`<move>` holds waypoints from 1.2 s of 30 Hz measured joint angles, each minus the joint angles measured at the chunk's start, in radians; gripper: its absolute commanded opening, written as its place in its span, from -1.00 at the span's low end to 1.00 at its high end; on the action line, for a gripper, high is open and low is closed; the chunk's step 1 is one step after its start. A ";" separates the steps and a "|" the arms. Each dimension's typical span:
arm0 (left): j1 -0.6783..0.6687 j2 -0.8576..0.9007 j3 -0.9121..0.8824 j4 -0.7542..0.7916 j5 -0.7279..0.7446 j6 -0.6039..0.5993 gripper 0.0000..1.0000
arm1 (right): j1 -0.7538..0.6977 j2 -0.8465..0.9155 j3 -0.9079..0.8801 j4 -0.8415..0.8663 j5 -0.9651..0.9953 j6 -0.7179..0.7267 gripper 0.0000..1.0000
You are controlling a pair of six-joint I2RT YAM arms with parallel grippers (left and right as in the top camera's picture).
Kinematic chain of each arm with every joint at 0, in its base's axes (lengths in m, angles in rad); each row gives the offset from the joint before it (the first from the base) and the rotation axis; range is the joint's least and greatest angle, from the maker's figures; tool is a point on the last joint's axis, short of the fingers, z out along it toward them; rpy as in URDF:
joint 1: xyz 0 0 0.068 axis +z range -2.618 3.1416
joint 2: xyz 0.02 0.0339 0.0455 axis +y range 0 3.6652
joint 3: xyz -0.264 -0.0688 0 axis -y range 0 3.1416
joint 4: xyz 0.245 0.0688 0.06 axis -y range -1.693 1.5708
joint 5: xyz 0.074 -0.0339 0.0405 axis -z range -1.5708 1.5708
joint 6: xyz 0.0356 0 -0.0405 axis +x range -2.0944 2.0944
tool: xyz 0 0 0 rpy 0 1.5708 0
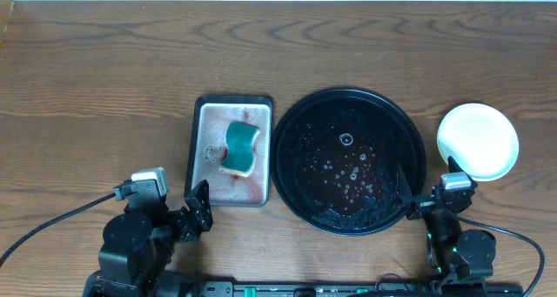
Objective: Clean dirty plates on tray and stack at the side
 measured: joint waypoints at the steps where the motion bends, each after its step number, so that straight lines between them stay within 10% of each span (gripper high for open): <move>1: 0.000 0.000 0.000 0.000 0.000 0.000 0.68 | 0.000 0.000 0.000 0.000 0.000 0.000 0.98; 13: 0.077 -0.019 -0.042 -0.021 -0.008 0.026 0.68 | 0.000 0.000 0.000 0.000 0.000 0.000 0.99; 30: 0.151 -0.286 -0.599 0.819 0.002 0.148 0.68 | 0.000 0.001 0.000 0.000 0.001 0.000 0.99; 36: 0.166 -0.311 -0.679 0.896 0.004 0.237 0.68 | 0.000 0.001 0.000 0.000 0.001 0.000 0.99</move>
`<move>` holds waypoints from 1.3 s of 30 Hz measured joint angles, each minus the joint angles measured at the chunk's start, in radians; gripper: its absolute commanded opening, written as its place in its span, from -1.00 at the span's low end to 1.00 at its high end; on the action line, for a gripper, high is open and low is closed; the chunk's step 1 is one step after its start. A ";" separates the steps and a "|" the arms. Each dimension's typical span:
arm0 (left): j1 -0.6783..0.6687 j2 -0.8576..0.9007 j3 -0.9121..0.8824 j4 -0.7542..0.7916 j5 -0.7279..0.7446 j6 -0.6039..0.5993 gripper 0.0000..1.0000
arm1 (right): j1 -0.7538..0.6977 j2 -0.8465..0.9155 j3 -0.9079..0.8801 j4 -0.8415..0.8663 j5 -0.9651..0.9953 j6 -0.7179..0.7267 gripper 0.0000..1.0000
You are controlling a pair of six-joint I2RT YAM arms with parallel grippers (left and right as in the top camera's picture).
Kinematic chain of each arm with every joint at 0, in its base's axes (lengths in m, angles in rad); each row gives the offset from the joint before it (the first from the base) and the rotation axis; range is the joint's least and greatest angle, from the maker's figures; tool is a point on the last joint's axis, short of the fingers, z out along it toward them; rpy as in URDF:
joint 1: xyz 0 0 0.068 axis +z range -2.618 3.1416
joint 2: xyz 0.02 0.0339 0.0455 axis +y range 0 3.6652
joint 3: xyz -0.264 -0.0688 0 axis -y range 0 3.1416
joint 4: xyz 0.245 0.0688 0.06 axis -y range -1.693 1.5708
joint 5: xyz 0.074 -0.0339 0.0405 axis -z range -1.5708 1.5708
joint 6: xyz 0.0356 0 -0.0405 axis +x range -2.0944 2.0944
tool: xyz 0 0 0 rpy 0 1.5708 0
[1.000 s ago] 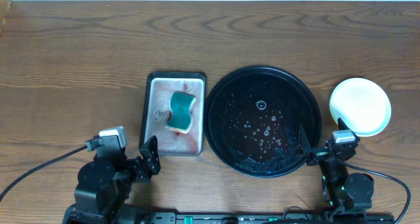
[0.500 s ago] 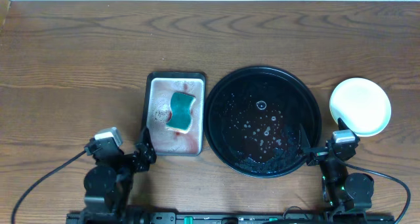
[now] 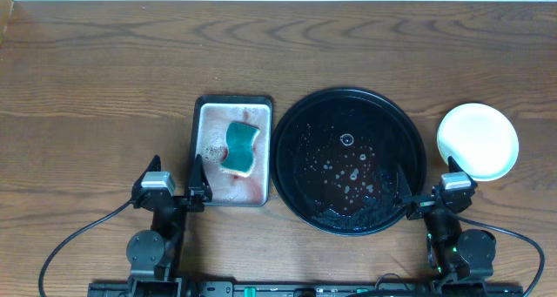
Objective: Clean dirty plates on tray and stack at the side
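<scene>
A small metal tray lies left of centre, its floor smeared with brown dirt. On it rests a teal and yellow sponge. A clean white plate sits on the table at the far right. My left gripper stands open at the tray's near left corner, one finger just over the tray's edge. The right gripper is open too, between the black dish and the white plate, with nothing in it.
A large round black dish, speckled with water drops, fills the space between the tray and the white plate. Bare wooden table stretches across the far side and the left.
My left arm was turned aside at the lower left, its gripper below the tray's corner. Now it faces straight ahead with its fingers spread at the tray's near left edge. The right arm has not moved.
</scene>
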 measured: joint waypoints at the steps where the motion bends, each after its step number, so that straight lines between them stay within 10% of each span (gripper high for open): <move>1: 0.007 -0.003 -0.002 -0.013 0.000 0.007 0.68 | 0.000 0.000 0.000 0.000 0.000 0.000 0.98; 39: 0.036 -0.008 0.000 -0.103 0.003 0.025 0.68 | 0.000 0.000 0.000 0.000 0.002 0.000 0.99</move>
